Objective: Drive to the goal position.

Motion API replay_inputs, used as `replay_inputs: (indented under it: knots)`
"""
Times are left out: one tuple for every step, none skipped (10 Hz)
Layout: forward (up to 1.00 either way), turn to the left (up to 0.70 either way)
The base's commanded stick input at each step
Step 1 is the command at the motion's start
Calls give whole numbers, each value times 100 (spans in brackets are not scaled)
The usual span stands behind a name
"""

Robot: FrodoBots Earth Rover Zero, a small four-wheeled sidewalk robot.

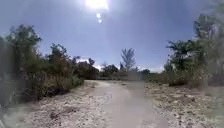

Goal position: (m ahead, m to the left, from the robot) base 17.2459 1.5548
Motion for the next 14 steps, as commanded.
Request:
replay_inputs:
  knots:
    - [45,0]
    - [45,0]
    - [45,0]
    - [45,0]
    - [45,0]
    - [45,0]
    - [45,0]
    - [45,0]
    - [45,0]
    - [45,0]
    - [45,0]
    - [45,0]
    - [45,0]
    - [45,0]
